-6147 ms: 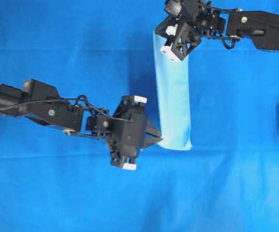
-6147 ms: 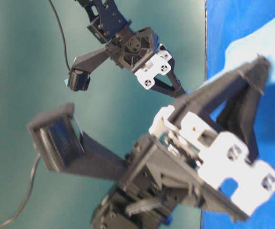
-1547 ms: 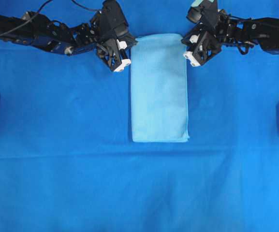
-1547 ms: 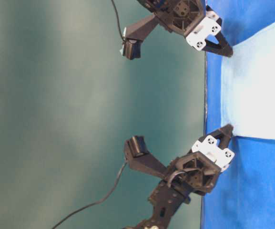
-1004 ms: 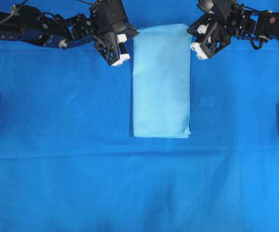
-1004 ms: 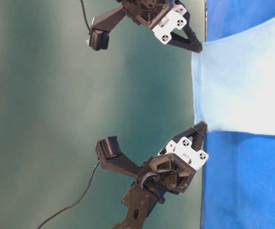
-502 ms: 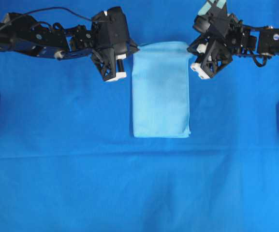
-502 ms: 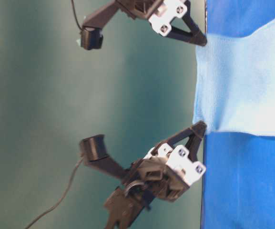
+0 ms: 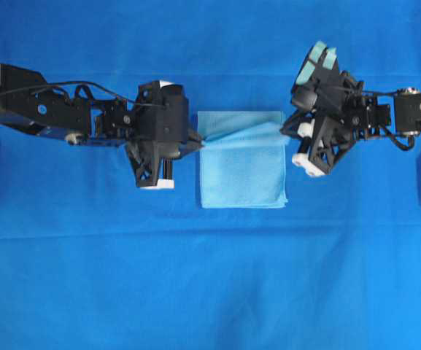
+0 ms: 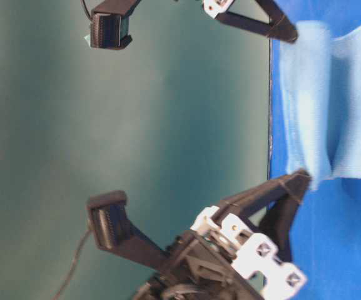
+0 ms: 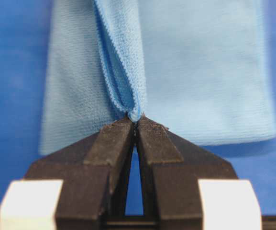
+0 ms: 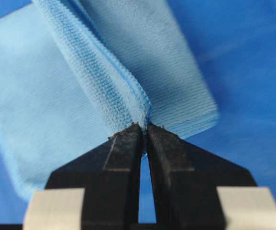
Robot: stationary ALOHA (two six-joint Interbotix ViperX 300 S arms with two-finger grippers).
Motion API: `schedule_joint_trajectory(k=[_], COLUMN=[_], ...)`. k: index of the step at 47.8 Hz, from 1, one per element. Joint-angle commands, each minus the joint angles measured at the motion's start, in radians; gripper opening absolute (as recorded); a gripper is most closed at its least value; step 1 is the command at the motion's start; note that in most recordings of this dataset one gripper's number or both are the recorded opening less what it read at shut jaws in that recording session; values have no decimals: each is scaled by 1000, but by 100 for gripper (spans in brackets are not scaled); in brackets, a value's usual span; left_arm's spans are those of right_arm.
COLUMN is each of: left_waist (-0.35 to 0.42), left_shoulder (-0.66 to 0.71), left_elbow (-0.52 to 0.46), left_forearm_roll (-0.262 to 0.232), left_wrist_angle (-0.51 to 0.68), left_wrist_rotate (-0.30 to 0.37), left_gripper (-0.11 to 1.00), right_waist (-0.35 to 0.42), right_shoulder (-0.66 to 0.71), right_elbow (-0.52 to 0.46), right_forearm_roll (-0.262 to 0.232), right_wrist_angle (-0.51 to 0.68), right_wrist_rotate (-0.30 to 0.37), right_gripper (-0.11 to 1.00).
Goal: Fold the light blue towel.
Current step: 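Pull the far end toward the near end, folding the strip in half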
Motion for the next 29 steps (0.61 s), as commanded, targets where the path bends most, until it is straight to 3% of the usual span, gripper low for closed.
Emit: schedule_joint_trajectory(k=[1, 17, 29], left_waist=[-23, -120, -127], left_shoulder=[11, 61, 138], left_elbow=[6, -15, -26], left_forearm_roll=[2, -3, -3], left_wrist_angle=[-23, -95, -104], left_wrist_rotate=[-9, -18, -55], left_gripper=[2, 2, 2], right_waist=[34, 118, 140], right_shoulder=[-9, 31, 66], right_elbow=[0, 37, 37], right_forearm_roll=[2, 2, 0], right_wrist_angle=[0, -8, -58], right_wrist_rotate=[11, 115, 130], right_gripper=[5, 5, 5])
